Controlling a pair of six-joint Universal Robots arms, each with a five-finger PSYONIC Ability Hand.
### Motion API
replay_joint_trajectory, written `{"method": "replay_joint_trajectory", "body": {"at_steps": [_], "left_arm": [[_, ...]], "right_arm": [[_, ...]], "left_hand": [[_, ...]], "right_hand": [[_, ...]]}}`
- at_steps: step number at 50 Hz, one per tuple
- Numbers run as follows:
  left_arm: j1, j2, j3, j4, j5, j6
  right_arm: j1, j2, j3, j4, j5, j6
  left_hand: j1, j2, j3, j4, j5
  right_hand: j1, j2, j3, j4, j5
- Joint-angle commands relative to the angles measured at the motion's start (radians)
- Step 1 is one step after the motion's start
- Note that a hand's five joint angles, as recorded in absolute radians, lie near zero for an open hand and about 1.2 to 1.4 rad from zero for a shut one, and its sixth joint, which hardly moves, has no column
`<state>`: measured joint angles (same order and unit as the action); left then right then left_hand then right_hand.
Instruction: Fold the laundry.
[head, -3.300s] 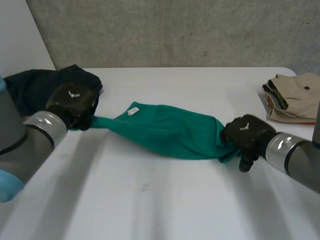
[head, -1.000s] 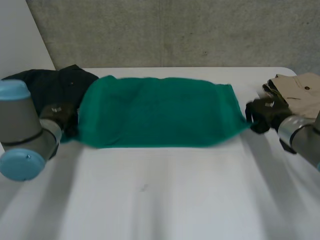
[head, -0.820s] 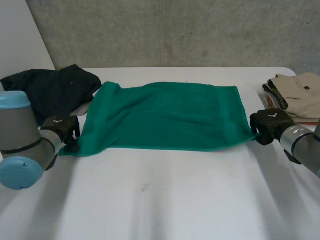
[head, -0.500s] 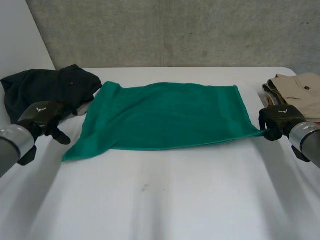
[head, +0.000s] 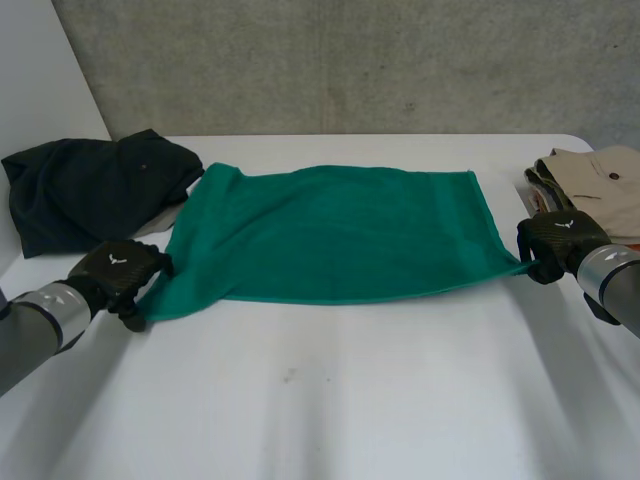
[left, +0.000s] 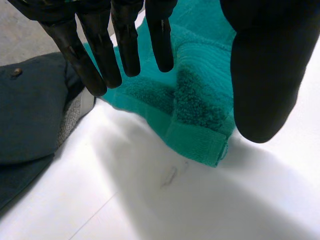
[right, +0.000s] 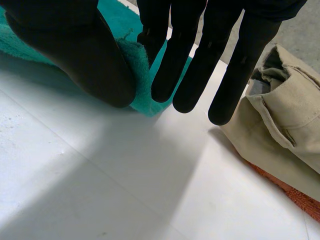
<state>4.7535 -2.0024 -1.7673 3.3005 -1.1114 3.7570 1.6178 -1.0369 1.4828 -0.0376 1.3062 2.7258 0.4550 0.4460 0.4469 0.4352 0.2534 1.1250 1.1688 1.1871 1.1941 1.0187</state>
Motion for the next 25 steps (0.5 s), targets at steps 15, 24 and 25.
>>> {"method": "replay_joint_trajectory", "body": {"at_steps": [15,24,25], "left_arm": [[-0.056,-0.089,0.114,0.027,-0.088,-0.002],[-0.014,0.132,-0.006,-0.226,-0.136,0.139],[-0.007,0.151,-0.02,-0.261,-0.139,0.164]], "right_arm": [[-0.015,-0.046,-0.009,0.112,-0.008,-0.046],[-0.114,-0.163,0.05,0.45,-0.097,-0.529],[-0.13,-0.172,0.057,0.497,-0.094,-0.587]], "left_hand": [[0.941,0.95,0.949,0.961,0.968],[0.941,0.95,0.949,0.961,0.968],[0.941,0.95,0.949,0.961,0.968]], "right_hand": [[0.271,0.227,0.209,0.202,0.203],[0.271,0.227,0.209,0.202,0.203],[0.271,0.227,0.209,0.202,0.203]]}}
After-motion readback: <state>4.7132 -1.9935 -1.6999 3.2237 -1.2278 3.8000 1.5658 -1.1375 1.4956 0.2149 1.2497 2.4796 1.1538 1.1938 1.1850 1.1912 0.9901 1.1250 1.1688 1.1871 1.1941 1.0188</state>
